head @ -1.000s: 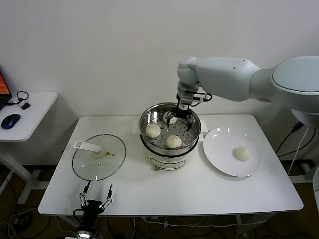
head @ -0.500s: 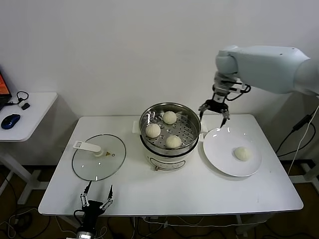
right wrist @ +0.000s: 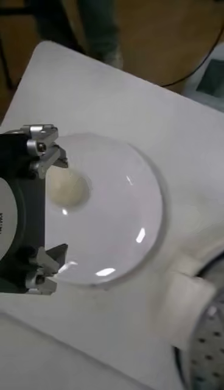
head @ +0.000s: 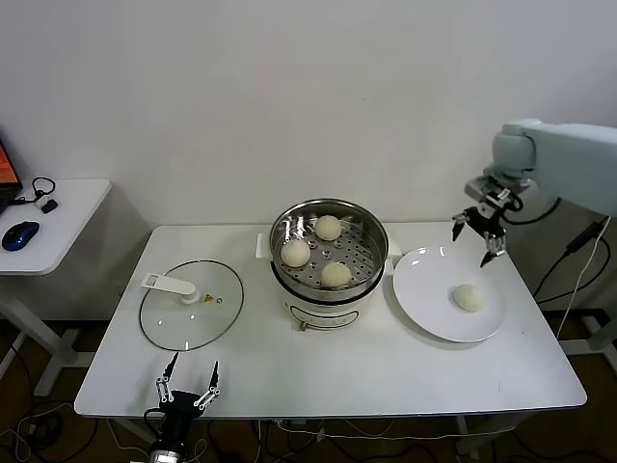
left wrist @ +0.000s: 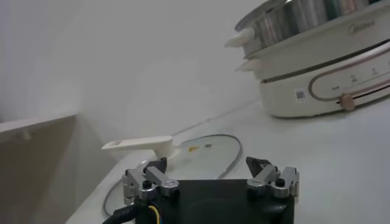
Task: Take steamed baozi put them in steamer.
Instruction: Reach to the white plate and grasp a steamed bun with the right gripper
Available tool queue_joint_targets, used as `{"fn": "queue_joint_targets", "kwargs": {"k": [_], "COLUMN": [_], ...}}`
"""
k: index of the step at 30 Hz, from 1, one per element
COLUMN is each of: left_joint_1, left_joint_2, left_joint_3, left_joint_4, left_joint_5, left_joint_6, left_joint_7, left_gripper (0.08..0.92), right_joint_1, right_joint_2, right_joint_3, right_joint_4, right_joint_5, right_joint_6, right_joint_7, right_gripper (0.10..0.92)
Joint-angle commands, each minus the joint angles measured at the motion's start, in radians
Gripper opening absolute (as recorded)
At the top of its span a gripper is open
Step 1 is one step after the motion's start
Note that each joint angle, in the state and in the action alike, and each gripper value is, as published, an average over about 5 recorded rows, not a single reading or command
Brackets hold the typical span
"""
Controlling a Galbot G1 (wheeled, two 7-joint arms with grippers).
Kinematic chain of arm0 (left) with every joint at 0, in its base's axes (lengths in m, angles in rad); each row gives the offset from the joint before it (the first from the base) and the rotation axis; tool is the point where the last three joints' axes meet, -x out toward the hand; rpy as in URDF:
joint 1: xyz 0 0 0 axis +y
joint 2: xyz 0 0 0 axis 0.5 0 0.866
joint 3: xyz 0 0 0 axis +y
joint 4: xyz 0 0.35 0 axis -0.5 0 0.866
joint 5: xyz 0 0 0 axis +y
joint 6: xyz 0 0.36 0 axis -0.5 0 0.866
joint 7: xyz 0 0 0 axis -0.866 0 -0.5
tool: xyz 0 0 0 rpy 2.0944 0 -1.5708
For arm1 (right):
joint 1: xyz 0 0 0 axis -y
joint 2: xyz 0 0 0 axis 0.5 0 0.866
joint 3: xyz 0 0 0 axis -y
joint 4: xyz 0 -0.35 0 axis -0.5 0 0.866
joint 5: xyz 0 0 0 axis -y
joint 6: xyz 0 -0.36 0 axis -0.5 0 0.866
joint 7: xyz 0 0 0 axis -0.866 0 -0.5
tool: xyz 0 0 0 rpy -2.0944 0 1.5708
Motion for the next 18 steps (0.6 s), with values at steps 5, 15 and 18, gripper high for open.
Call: {"fn": "queue_joint_targets", "kwargs": {"k": [5, 15, 18], "left_joint_1": [0.004, 0.009, 0.01], "left_joint_2": [0.006, 0.004, 0.004], "left_joint_3": [-0.005, -0.013, -0.014], "left_joint_4": [0.013, 0.021, 0.023], "left_joint_5": [0.008, 0.015, 0.015], "left_joint_6": [0.0, 0.0, -0.001], "left_joint_7": [-0.001, -0.002, -0.002], "left_gripper": [0.823, 0.823, 0.823], "right_joint_1": [-0.369, -0.492, -0.521], "right_joint_2": [-0.08, 0.006, 0.013], "right_joint_3": [0.34, 0.49, 0.52], "right_joint_4": [-0.238, -0.407, -0.421], "right_joint_5": [-0.137, -0.22, -0.243], "right_joint_6": [-0.11, -0.055, -0.056], "right_joint_7": [-0.023, -0.043, -0.043], "right_gripper": [0.823, 0.823, 0.823]}}
